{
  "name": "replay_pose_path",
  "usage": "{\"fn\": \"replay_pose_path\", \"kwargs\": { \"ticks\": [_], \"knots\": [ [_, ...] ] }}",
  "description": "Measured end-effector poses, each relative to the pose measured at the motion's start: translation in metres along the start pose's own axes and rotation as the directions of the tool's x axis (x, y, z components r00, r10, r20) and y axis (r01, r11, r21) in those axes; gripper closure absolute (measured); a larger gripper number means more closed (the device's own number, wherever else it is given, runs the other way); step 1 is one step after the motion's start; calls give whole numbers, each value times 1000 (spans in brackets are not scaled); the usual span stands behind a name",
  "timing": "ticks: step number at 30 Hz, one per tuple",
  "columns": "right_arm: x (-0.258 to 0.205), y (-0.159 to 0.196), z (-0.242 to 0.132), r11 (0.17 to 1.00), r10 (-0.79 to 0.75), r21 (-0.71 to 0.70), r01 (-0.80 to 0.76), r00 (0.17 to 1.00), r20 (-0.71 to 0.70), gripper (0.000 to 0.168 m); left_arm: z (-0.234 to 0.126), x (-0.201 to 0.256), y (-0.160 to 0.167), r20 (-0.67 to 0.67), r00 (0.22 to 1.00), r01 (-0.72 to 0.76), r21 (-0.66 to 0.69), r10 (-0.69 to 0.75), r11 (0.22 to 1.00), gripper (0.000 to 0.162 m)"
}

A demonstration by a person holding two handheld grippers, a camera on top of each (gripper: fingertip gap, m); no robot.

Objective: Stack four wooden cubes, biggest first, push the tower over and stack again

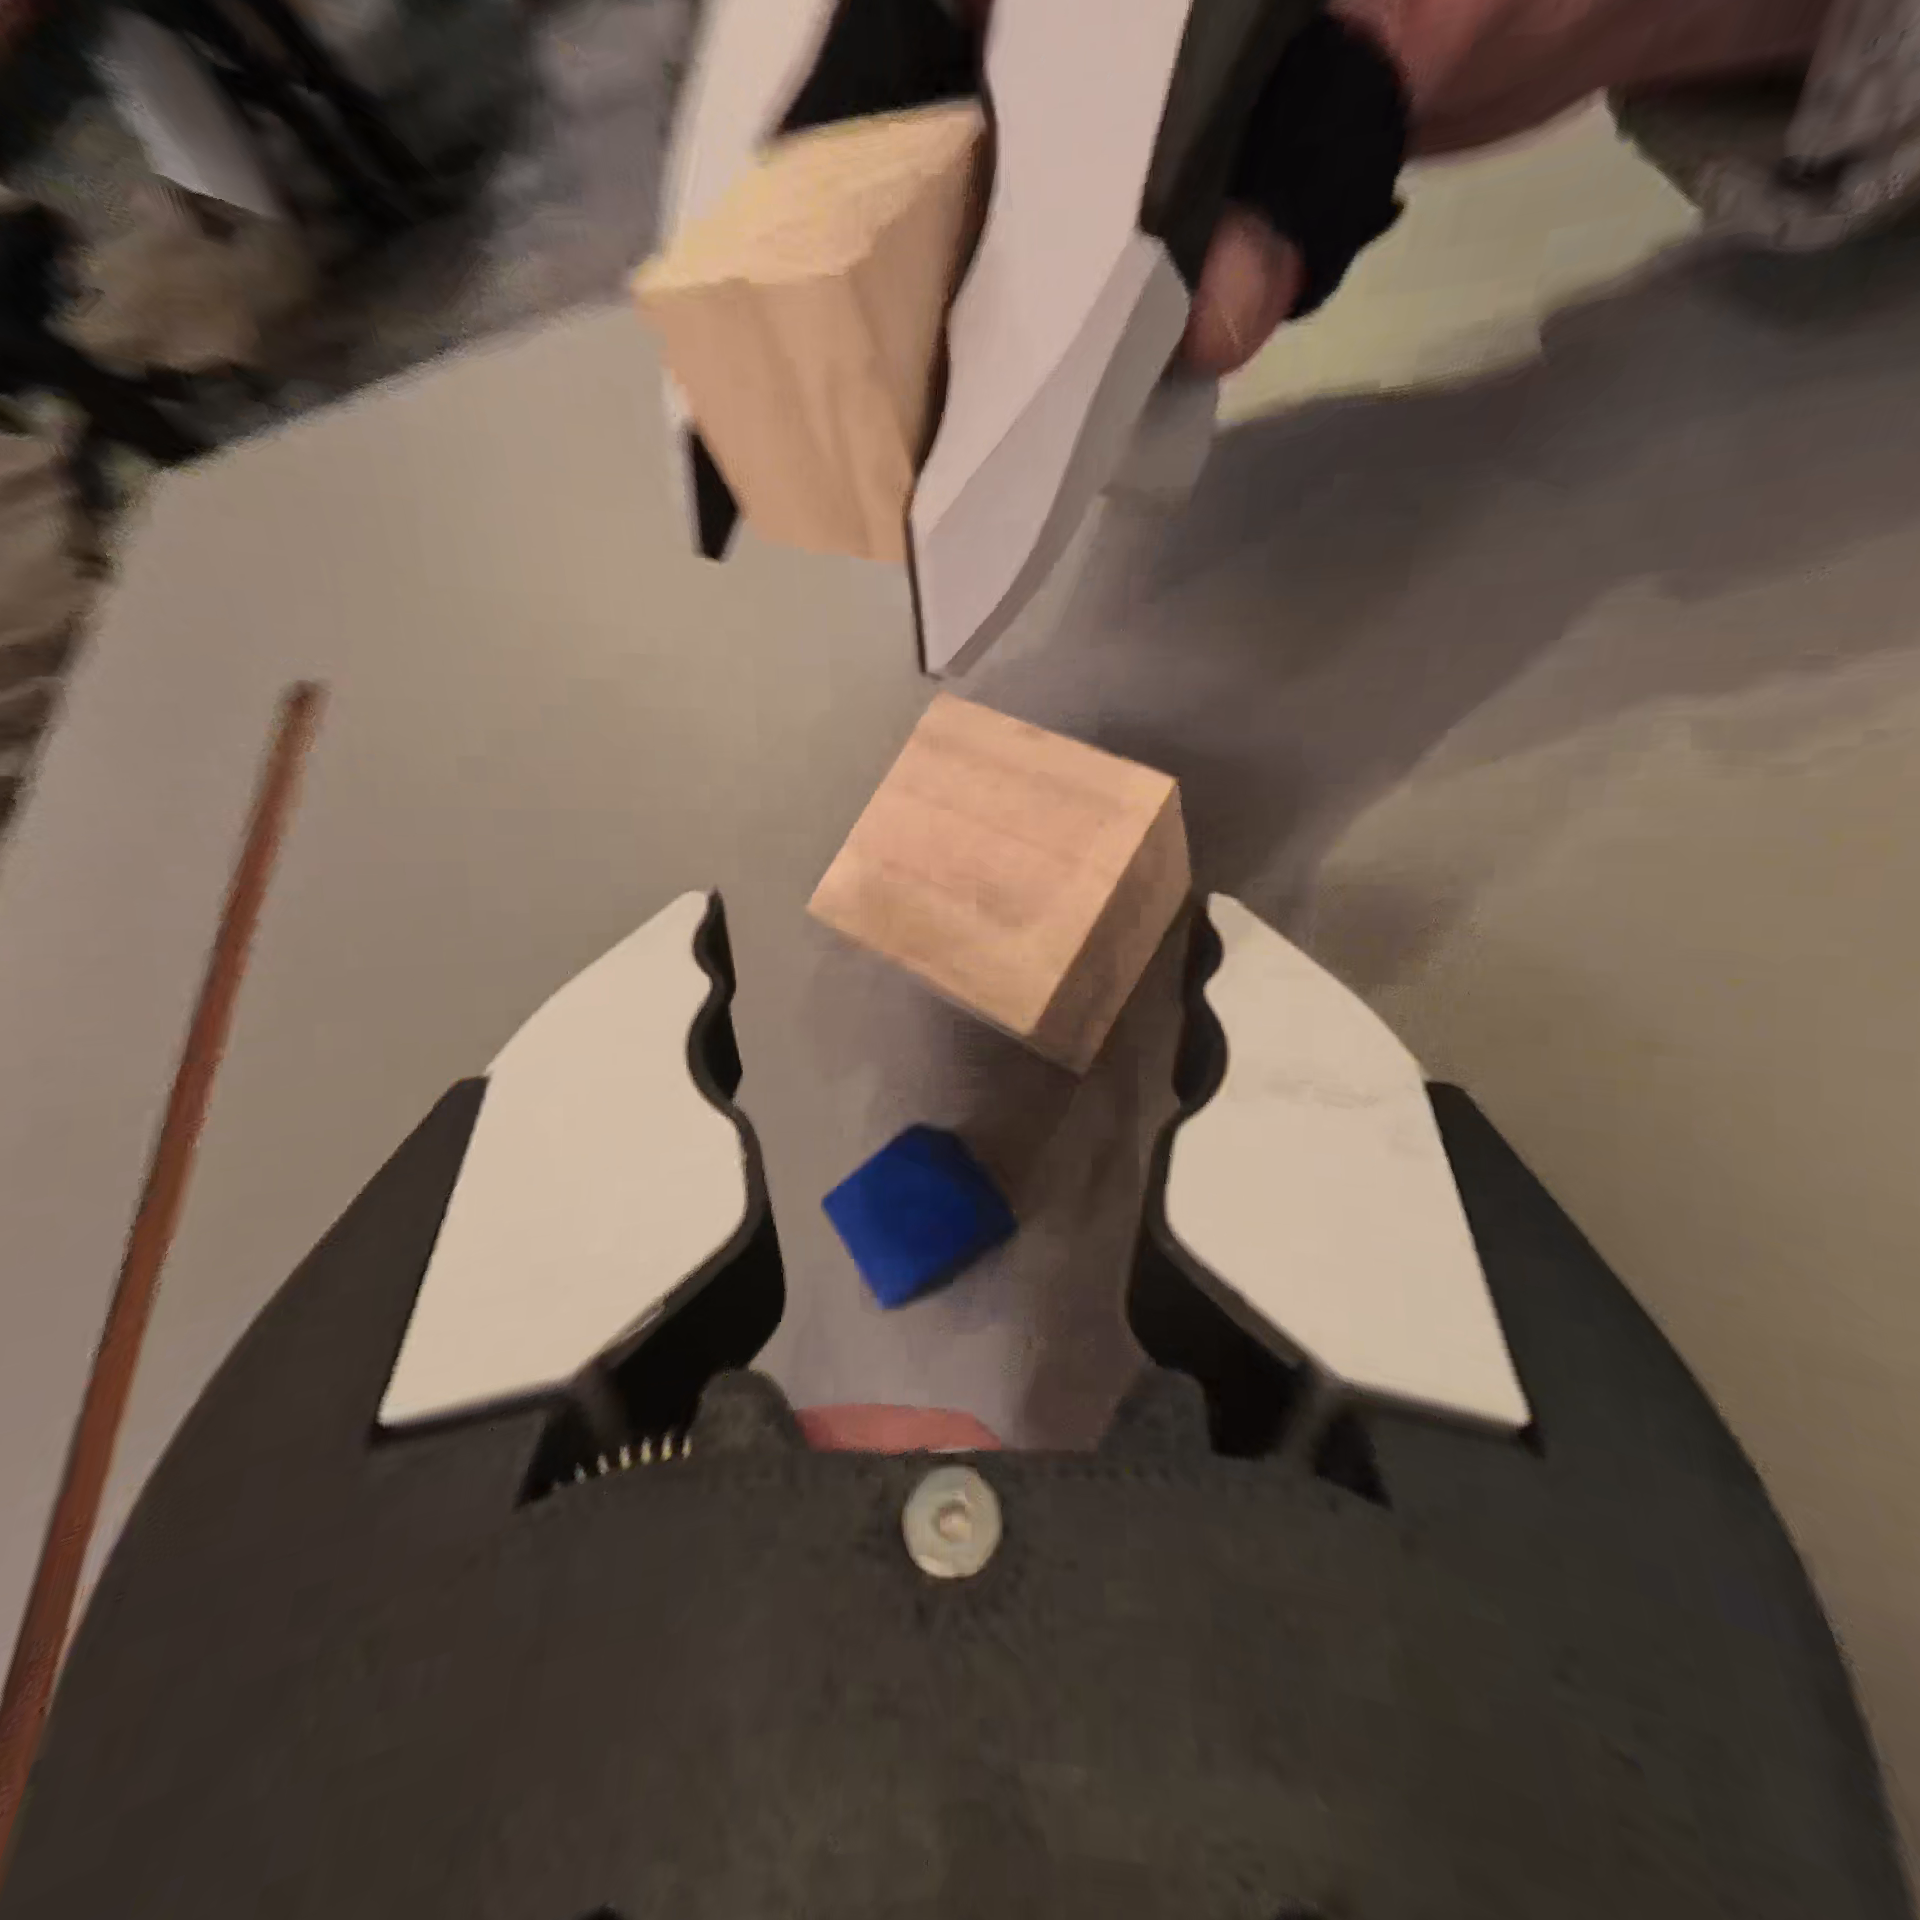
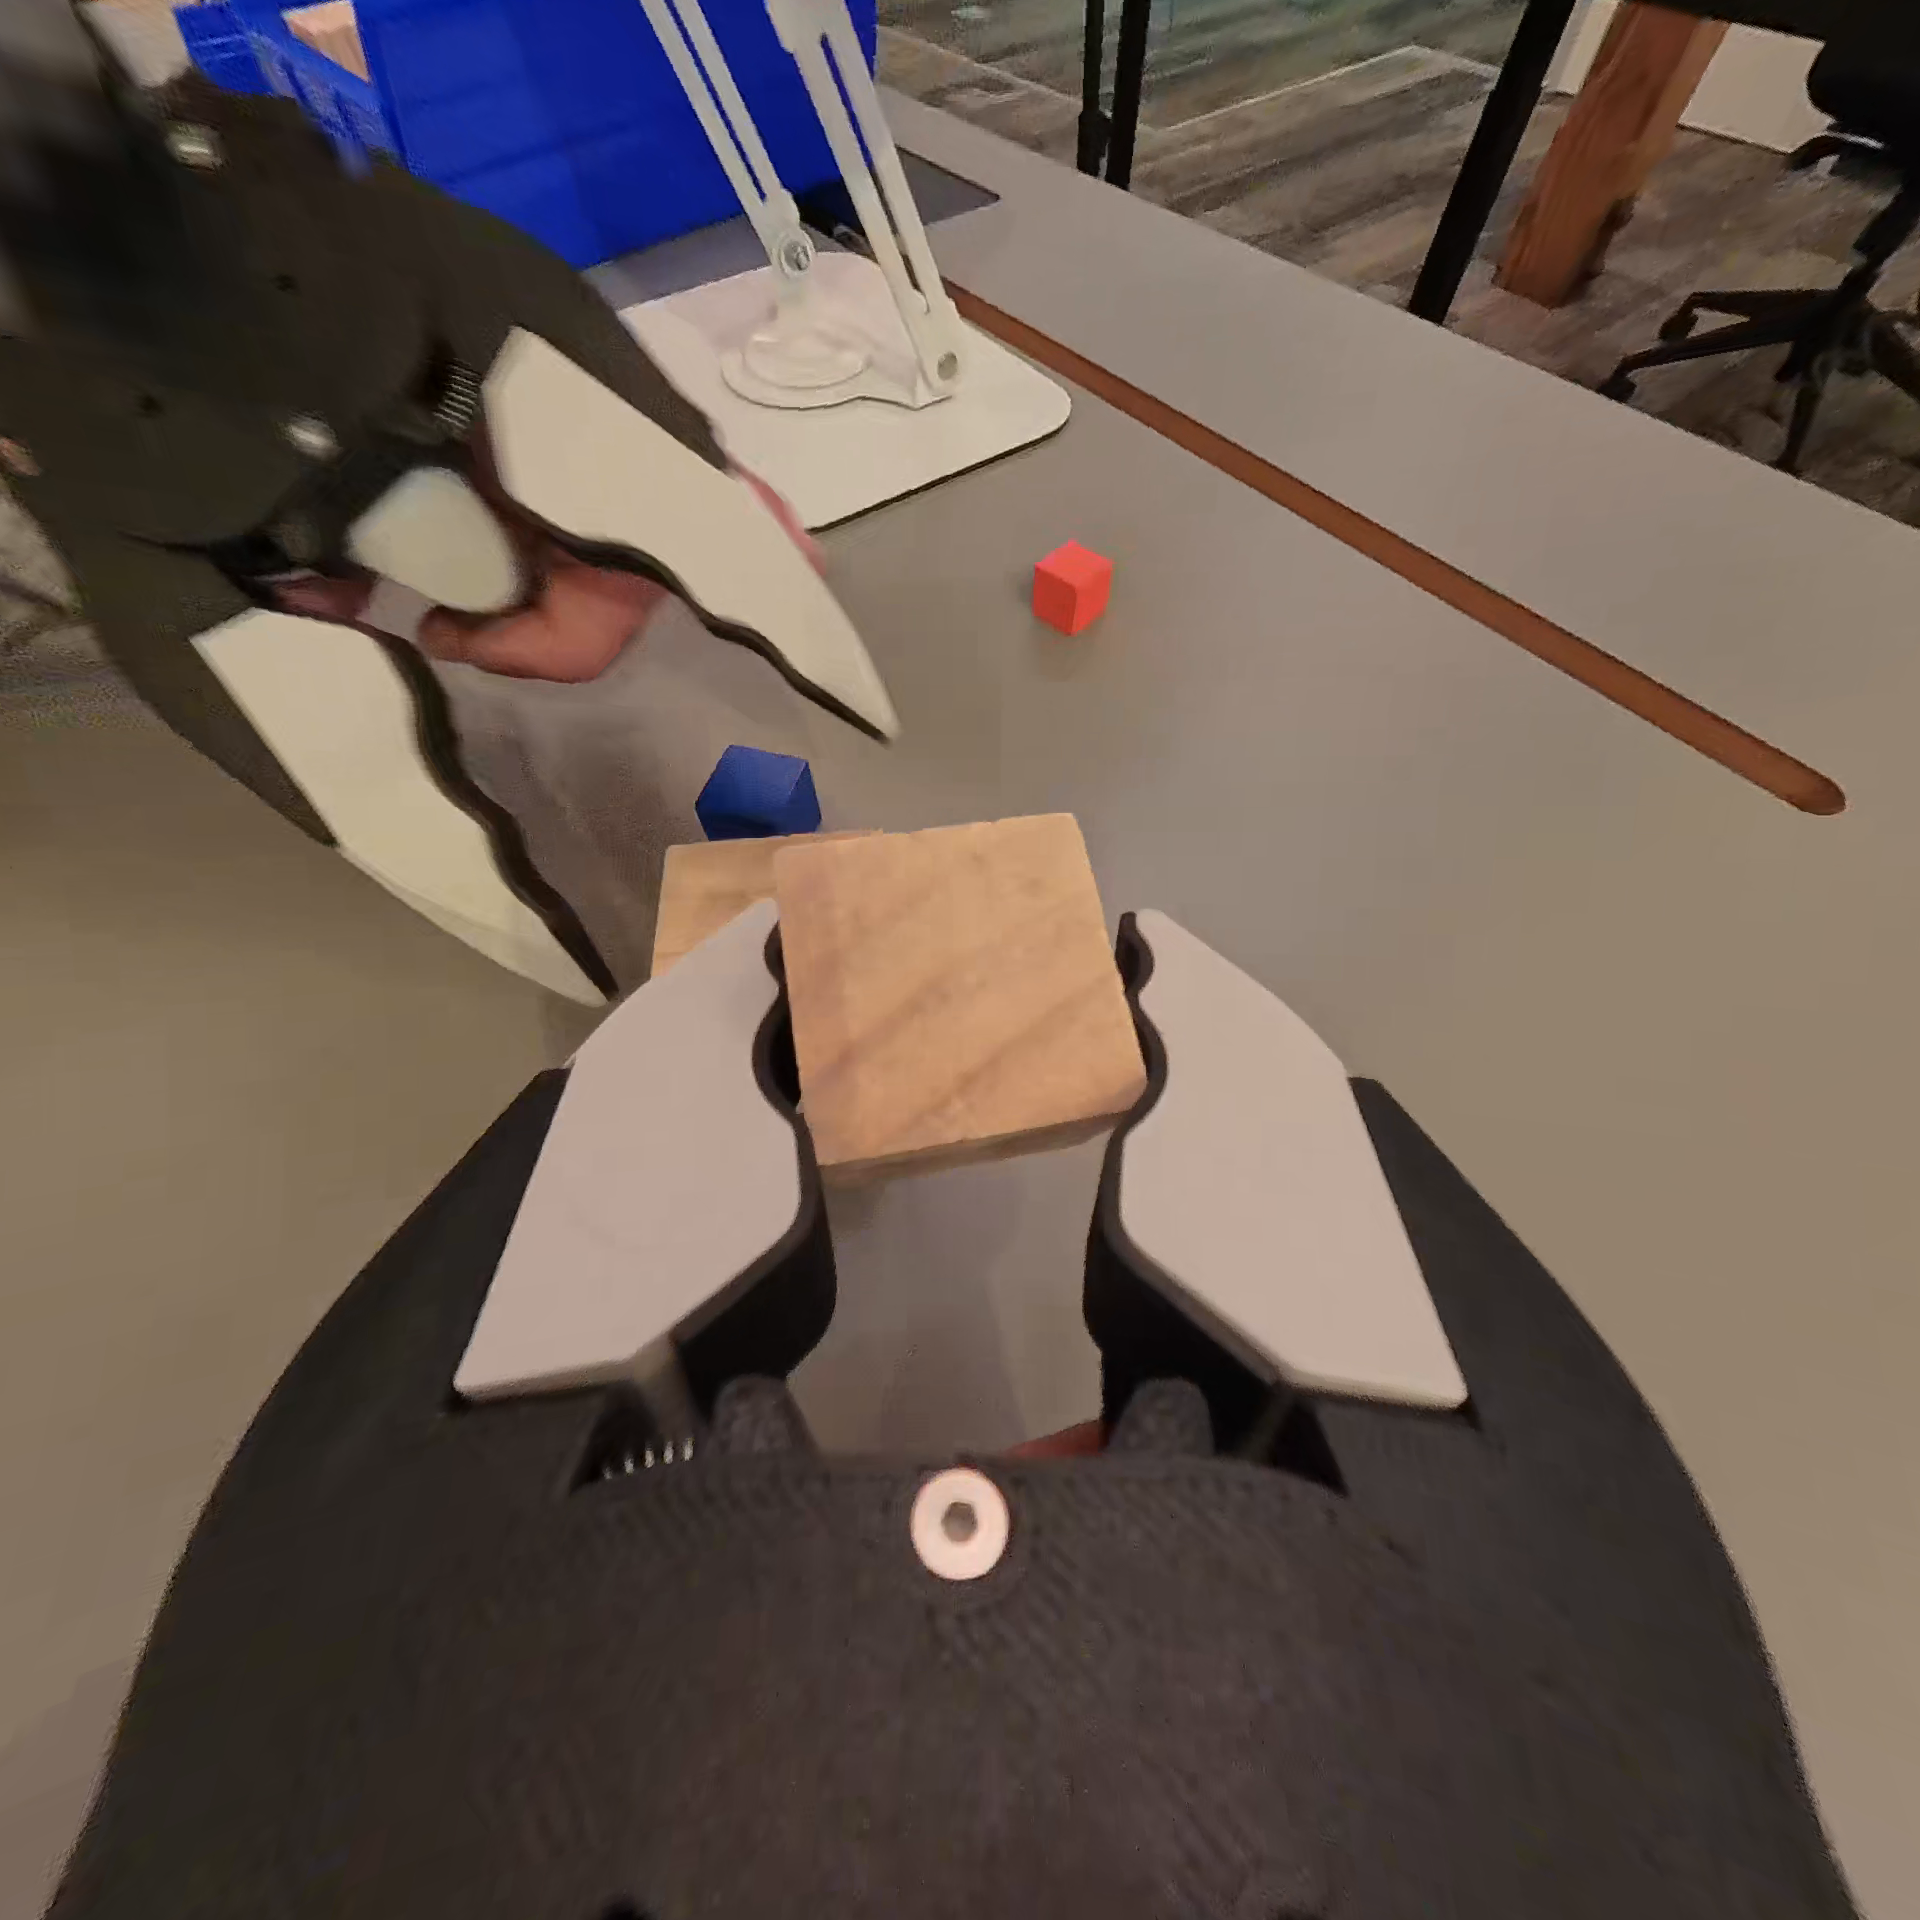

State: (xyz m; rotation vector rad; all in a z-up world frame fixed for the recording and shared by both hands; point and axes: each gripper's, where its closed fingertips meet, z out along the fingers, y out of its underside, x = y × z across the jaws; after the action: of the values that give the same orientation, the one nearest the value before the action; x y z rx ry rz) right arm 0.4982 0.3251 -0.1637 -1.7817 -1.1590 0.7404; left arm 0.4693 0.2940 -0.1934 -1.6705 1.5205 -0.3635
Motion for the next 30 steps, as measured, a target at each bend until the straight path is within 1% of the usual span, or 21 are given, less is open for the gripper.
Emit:
{"fn": "replay_pose_path", "kwargs": {
  "ticks": [1, 2, 4, 6, 8, 10, 12, 14, 17, 19, 20, 23, 26, 29, 30],
  "knots": [
    [-1, 1, 1, 1000, 0, -4, 0, 1000, 8, 109, 12, 4, 5, -79, 997, -17, -64, 12, 998, 78],
    [-2, 2, 2, 1000, -2, -11, 2, 1000, 15, 109, 21, 9, 9, -147, 989, -31, -109, 15, 994, 81],
    [-4, 5, 3, 1000, -14, -27, 15, 1000, 24, 109, 33, 15, 13, -220, 975, -79, -180, 38, 981, 86],
    [-3, 8, 4, 999, -16, -41, 17, 1000, 24, 109, 37, 19, 9, -246, 967, -113, -169, 69, 979, 87],
    [0, 12, 2, 999, -5, -52, 6, 1000, 20, 109, 36, 21, 8, -242, 968, -94, -142, 57, 985, 88],
    [1, 21, -2, 997, 17, -80, -14, 999, 43, 109, 24, 27, 15, -239, 970, -83, -142, 48, 986, 88],
    [1, 32, -3, 994, 26, -108, -17, 997, 78, 109, 3, 35, 29, -219, 974, -86, -156, 50, 984, 89],
    [-6, 47, 2, 987, 73, -153, -49, 986, 152, 109, -21, 50, 44, -221, 974, -76, -156, 40, 985, 89],
    [-13, 67, 14, 963, 44, -268, 4, 984, 173, 108, -62, 68, 71, -206, 978, -49, -165, 14, 985, 89],
    [-17, 69, 19, 956, 5, -290, 43, 987, 163, 89, -88, 77, 89, -182, 983, -26, -171, -6, 985, 89],
    [-22, 69, 19, 954, 3, -295, 50, 985, 175, 85, -99, 78, 98, -157, 987, 0, -176, -28, 984, 89],
    [-24, 69, 17, 952, -10, -299, 61, 986, 168, 74, -137, 81, 129, -87, 992, 71, -189, -88, 979, 89],
    [-20, 61, 13, 953, -56, -290, 90, 991, 120, 76, -176, 76, 165, 37, 982, 191, -223, -188, 956, 89],
    [-24, 33, 12, 962, -144, -227, 154, 988, 61, 80, -216, 68, 202, 195, 933, 342, -231, -301, 911, 89],
    [-32, 23, 15, 962, -164, -208, 174, 984, 65, 81, -228, 67, 213, 242, 911, 388, -225, -334, 894, 90]
  ]
}}
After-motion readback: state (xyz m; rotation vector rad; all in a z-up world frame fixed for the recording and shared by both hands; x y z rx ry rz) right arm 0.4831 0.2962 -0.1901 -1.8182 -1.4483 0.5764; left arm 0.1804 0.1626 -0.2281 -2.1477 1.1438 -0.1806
